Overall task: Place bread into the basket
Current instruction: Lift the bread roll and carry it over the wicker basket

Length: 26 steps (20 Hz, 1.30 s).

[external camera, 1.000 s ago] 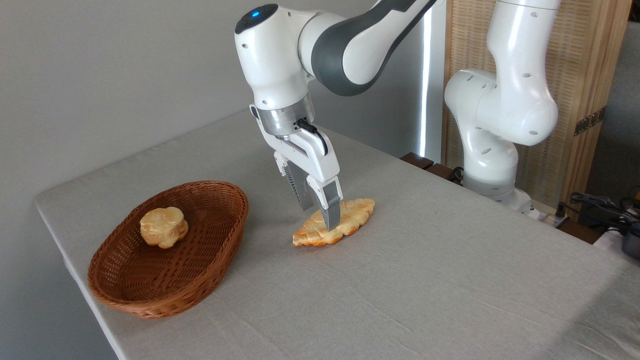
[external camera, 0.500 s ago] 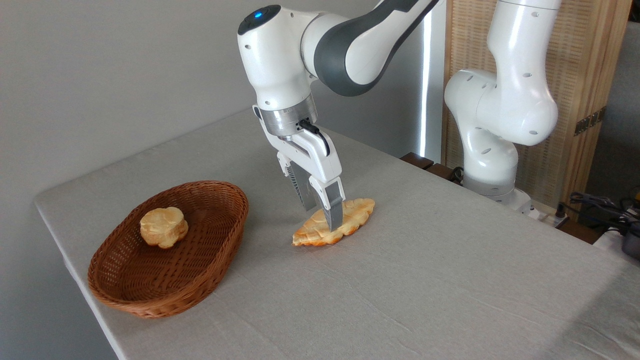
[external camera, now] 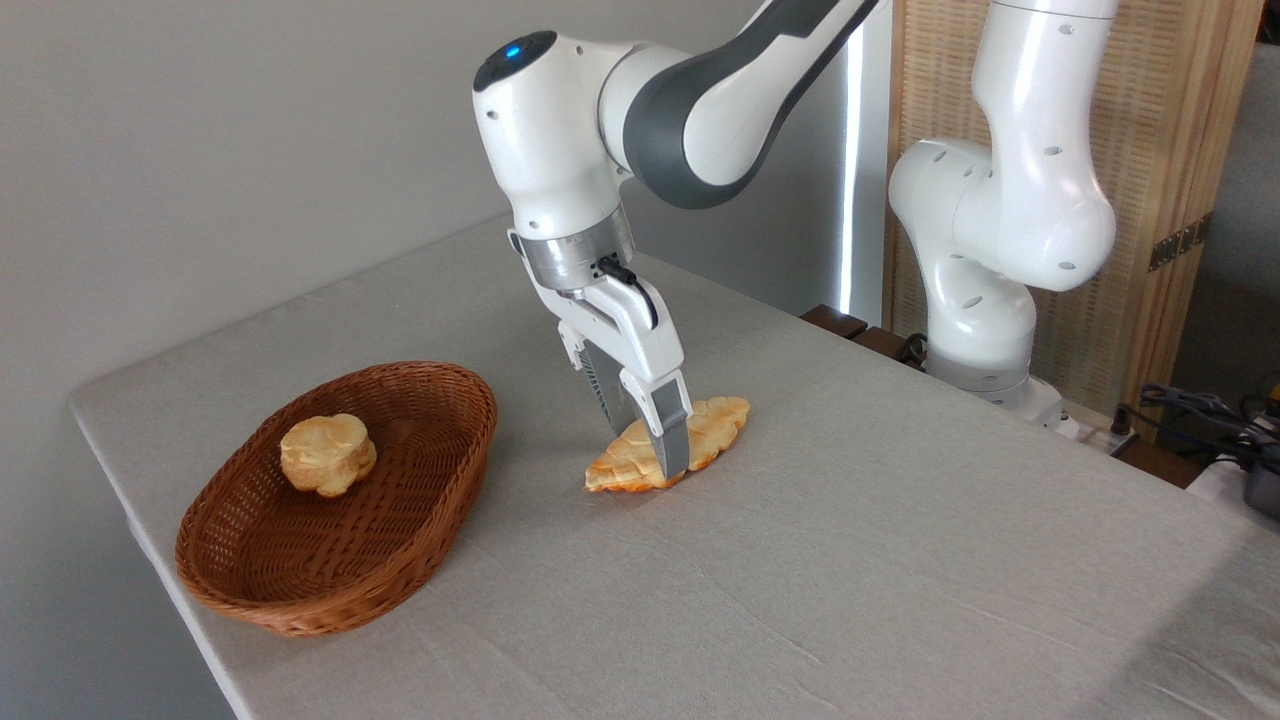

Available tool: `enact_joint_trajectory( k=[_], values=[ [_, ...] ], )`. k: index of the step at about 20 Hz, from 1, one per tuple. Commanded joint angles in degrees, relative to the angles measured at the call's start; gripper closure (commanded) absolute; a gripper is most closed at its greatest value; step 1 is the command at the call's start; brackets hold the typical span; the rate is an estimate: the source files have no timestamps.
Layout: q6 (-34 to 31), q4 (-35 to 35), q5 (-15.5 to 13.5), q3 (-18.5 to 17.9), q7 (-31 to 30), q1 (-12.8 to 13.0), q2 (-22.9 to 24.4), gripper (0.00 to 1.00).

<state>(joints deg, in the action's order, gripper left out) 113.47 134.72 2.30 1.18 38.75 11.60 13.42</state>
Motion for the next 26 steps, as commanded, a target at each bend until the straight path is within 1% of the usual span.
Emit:
enact_joint_trajectory(
  k=[1, 2, 3, 4, 5, 6, 16, 20, 21, 24, 26],
  values=[
    [1.84, 0.37, 0.51, -0.3, 1.24, 0.26, -1.2, 0.0],
    [1.84, 0.37, 0.51, -0.3, 1.33, 0.26, -1.29, 0.0],
    [2.1, 0.28, 0.51, -0.3, 1.33, 0.26, -1.29, 0.05],
    [2.54, 0.28, 0.43, -0.3, 1.33, 0.26, -1.46, 0.2],
    [2.89, 0.19, 0.17, -0.3, 1.33, 0.26, -1.47, 0.43],
    [2.89, 0.02, -0.1, -0.3, 1.33, 0.26, -1.47, 0.54],
    [2.63, -0.42, -0.19, -0.3, 1.33, 0.35, -0.94, 0.54],
    [1.49, -5.51, -0.36, 0.31, 0.81, 0.44, -0.59, 0.54],
    [1.23, -7.09, -1.06, 1.27, 0.8, 0.44, -0.5, 0.54],
    [1.4, -12.27, -5.8, 4.0, -0.94, 0.44, -0.67, 0.54],
    [2.19, -16.4, -6.43, 5.75, -3.4, 0.35, -2.25, 0.54]
  ],
)
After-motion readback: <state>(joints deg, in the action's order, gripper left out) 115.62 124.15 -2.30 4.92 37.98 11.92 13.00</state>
